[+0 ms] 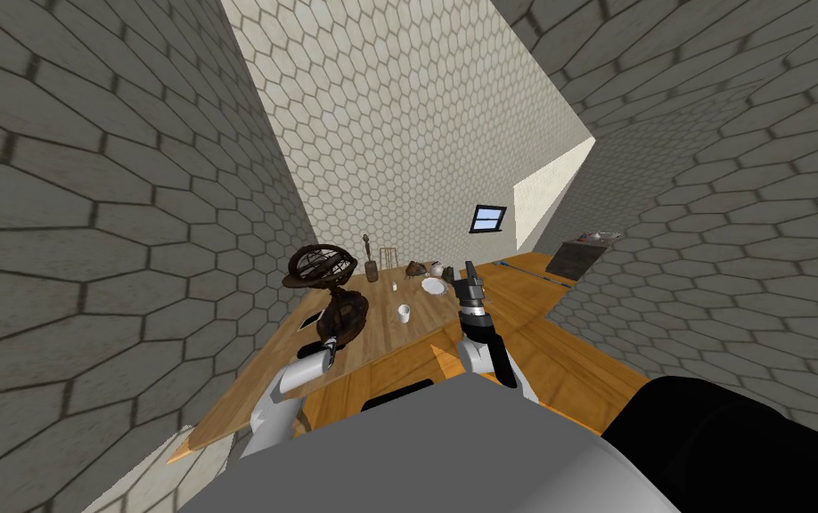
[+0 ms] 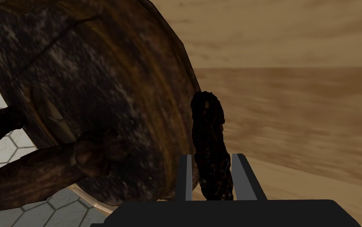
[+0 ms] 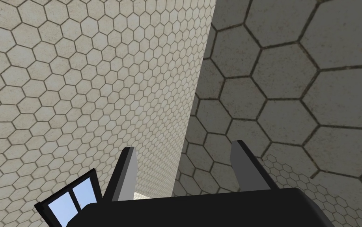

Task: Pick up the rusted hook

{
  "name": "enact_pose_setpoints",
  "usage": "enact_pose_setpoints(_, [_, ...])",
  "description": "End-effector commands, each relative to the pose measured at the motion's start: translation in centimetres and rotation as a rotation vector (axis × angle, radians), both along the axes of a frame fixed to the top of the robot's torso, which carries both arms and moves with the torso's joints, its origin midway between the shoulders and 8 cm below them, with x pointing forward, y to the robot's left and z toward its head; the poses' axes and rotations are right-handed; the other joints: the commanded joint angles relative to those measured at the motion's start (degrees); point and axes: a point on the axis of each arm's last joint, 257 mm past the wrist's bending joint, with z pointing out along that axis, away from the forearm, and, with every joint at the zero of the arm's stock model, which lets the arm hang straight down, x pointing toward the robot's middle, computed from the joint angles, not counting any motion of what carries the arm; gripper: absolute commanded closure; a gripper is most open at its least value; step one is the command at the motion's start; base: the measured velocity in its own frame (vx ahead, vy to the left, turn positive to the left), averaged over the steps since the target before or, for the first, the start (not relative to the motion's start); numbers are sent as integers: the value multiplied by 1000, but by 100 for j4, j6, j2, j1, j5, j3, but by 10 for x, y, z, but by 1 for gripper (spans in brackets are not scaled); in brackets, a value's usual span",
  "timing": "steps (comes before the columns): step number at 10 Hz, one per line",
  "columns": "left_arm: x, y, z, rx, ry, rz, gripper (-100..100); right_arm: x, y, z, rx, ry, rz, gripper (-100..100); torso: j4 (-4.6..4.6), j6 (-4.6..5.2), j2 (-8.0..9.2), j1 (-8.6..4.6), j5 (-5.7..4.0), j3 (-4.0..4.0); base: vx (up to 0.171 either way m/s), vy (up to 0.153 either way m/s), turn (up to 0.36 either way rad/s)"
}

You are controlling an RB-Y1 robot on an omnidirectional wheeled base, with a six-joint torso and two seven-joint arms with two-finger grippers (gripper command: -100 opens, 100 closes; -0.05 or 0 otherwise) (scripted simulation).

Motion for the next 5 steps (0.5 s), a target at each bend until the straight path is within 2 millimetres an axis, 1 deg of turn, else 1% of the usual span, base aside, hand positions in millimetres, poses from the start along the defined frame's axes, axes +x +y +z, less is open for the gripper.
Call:
enact_pose_setpoints(1, [0, 0, 0, 0, 0, 0, 0, 0, 0, 0, 0, 0, 0, 0, 0, 0, 0, 0, 0, 0, 0, 0, 0])
enact_pose_setpoints(2, [5, 2, 9, 2, -9, -1, 100, 0, 0, 0, 0, 0, 0, 0, 0, 0, 0, 0, 0, 0, -23, -15, -15])
enact_pose_setpoints(3, [5, 3, 15, 2, -9, 0, 100, 0, 0, 0, 0, 0, 0, 0, 4, 2, 7, -6, -2, 5, -48, -32, -10])
enact_pose_setpoints(4, [5, 2, 11, 2, -10, 0, 100, 0, 0, 0, 0, 0, 0, 0, 5, 3, 17, -14, -3, 10, -23, -16, -1])
enact_pose_setpoints(5, [5, 2, 12, 2, -9, 0, 0, 0, 0, 0, 0, 0, 0, 0, 4, 1, 13, -9, -3, 8, 0, 0, 0])
